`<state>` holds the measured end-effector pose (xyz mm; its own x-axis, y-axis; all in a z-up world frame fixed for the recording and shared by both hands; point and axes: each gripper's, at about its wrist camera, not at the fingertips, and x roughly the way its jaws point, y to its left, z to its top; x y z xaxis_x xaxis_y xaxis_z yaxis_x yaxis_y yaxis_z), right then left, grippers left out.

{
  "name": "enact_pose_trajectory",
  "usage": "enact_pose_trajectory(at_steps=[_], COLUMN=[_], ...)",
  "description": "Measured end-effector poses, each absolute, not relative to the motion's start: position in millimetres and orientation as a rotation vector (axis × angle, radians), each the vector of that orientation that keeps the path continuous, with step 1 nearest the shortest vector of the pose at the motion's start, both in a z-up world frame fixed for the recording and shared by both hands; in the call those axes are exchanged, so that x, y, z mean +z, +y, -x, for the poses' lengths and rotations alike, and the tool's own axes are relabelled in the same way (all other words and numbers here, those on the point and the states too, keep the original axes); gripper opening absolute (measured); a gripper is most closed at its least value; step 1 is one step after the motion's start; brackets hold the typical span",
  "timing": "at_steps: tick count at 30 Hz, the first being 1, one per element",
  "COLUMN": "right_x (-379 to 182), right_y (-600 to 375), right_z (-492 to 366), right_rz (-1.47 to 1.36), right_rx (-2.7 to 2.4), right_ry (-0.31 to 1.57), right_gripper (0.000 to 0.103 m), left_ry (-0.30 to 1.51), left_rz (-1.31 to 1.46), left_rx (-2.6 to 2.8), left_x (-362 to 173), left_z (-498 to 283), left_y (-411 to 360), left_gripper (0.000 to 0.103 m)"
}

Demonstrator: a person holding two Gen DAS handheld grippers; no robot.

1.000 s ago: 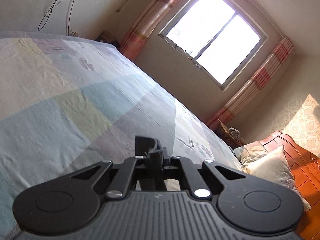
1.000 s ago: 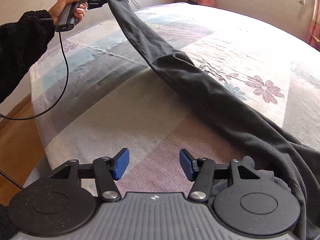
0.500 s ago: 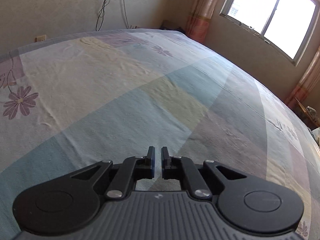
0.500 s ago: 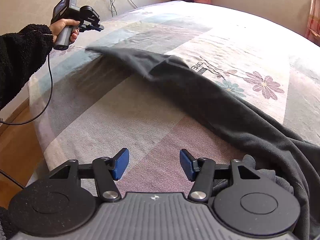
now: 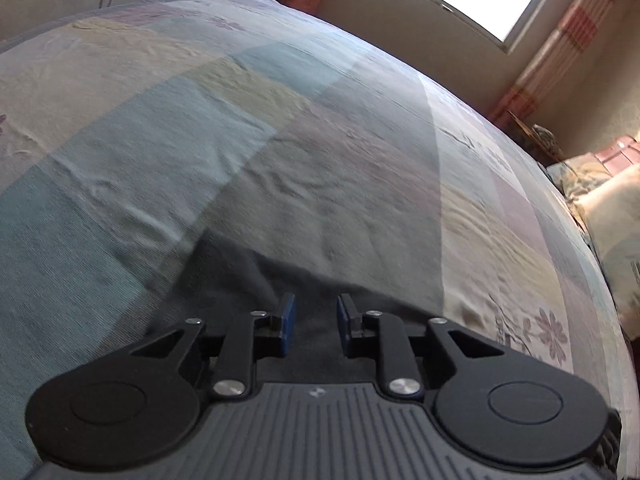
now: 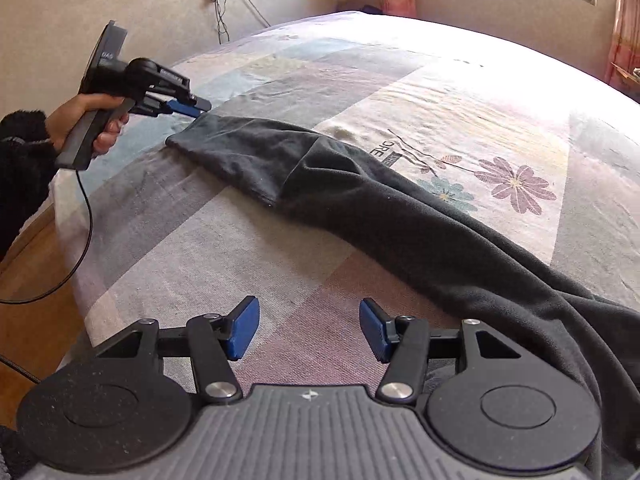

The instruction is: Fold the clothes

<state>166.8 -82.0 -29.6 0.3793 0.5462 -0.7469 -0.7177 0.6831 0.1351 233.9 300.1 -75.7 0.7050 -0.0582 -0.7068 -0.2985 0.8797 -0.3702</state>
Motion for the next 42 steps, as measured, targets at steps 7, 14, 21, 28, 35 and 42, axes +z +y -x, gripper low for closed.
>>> enact_pose_trajectory(at_steps=[7, 14, 21, 28, 35, 42], right_x=[-25.8, -8.1, 8.2, -35.3, -102.0, -119.4], right_y=[-102.7, -104.6, -39.6, 85.8, 179.2, 229.2], right_z=[-171.9, -211.2, -308.6, -409.4, -466.0, -464.9], right_rz=[0.185, 0.254, 0.274, 0.141, 0.066, -0.047], right_rx=[0.765, 0.827, 1.078, 1.379, 1.47, 1.585], right_ry=[0.846, 0.81, 0.824, 1.023, 1.23, 1.297], right_gripper=[0.06, 0.04, 0.038, 0.039, 0.039, 0.039], left_ry=[0.772, 0.748, 0.851, 0.761, 0.678, 0.618], left_rz=[0.454, 0.643, 0.935, 1.155, 1.198, 1.231], left_rx=[0.057, 0.16, 0.308, 0.303, 0.265, 0.218], left_x=[-83.3, -77.8, -107.2, -134.6, -148.2, -157.9], left_z=[-211.1, -186.0, -176.8, -168.4, -179.7, -197.5], left_y=[247.0, 277.7, 340.0, 371.2, 387.8, 403.1], left_gripper=[0.042, 0.054, 0.055, 0.057, 0.059, 0.061])
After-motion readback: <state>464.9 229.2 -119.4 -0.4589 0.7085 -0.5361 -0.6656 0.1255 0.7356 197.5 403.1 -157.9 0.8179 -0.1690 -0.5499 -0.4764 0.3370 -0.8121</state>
